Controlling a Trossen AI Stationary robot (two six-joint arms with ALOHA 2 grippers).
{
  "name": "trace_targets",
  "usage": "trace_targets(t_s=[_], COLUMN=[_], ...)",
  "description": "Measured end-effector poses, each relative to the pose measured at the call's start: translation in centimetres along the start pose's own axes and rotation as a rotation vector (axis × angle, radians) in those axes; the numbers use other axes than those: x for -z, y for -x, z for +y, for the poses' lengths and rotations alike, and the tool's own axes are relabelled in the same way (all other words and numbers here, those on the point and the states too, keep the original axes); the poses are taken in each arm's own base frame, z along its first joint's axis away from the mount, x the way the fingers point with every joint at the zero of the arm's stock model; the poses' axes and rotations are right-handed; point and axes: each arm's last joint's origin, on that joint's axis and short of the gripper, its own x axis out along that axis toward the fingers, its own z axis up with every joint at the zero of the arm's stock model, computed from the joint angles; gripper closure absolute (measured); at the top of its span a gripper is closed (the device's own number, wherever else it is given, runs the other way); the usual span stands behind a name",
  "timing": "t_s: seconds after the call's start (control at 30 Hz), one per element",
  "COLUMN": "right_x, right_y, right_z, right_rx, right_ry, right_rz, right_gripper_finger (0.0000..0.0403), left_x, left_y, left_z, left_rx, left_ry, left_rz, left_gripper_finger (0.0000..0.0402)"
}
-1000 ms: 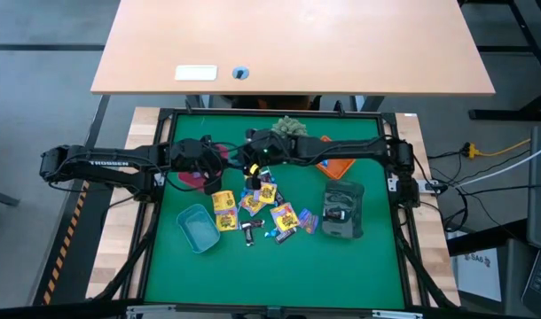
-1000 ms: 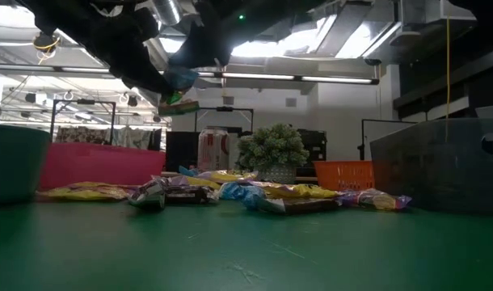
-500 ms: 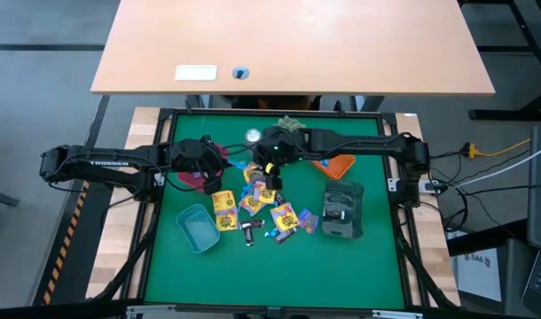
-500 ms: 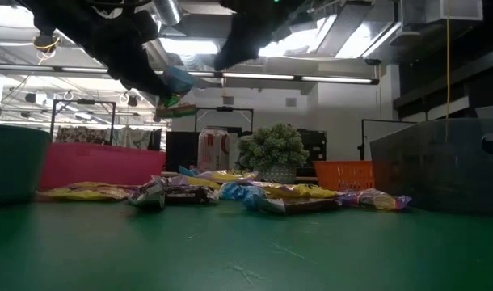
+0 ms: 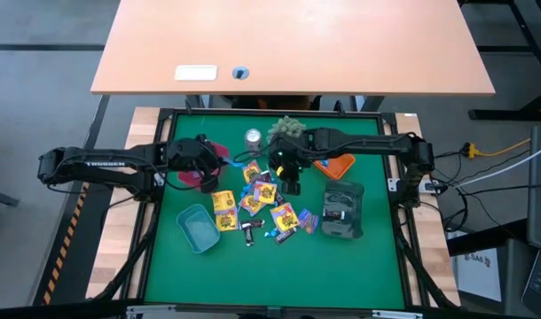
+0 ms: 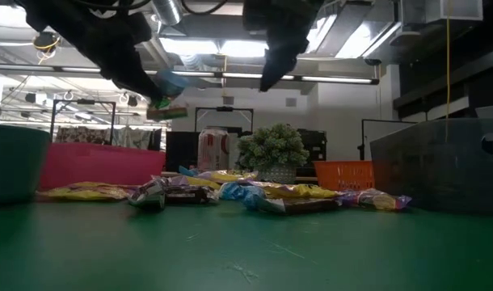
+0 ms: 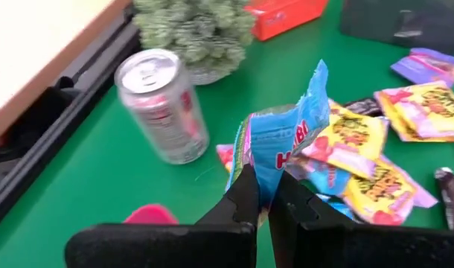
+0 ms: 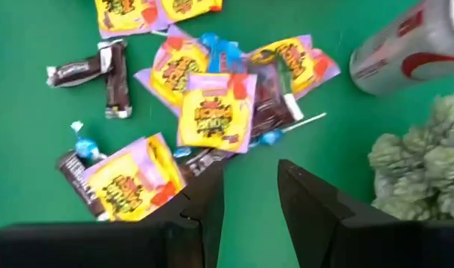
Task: Sort candy
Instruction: Put the blue gummy into the red transparent bin
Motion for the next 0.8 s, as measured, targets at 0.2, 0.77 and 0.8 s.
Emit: trace_targets(t_s=[0.2,0.77,0.8], right_x=[0.8,3.9,4.1], right_y=[-0.1,-1.7,-1.9], right_z=[2.4,6.9,7.1], right_rx=[-0.030,-0.068,-0.069], right_ry=[0.041,0.102,0.107], right_rz=[0.093,0.316,0.327], right_gripper_finger=[0.0276,0.0276,0.0276], left_x=[0.6,2.5,2.6], left_y=[1.9,3.5,3.6], left_z=[1.2,2.2,2.2], left_rx=[-0.069,-0.157,-0.175], left_ry=[0.023,0.189,0.211], left_rz=[0.012,0.131,0.139], left_gripper_finger=[0.0402,0.0402,0.0402])
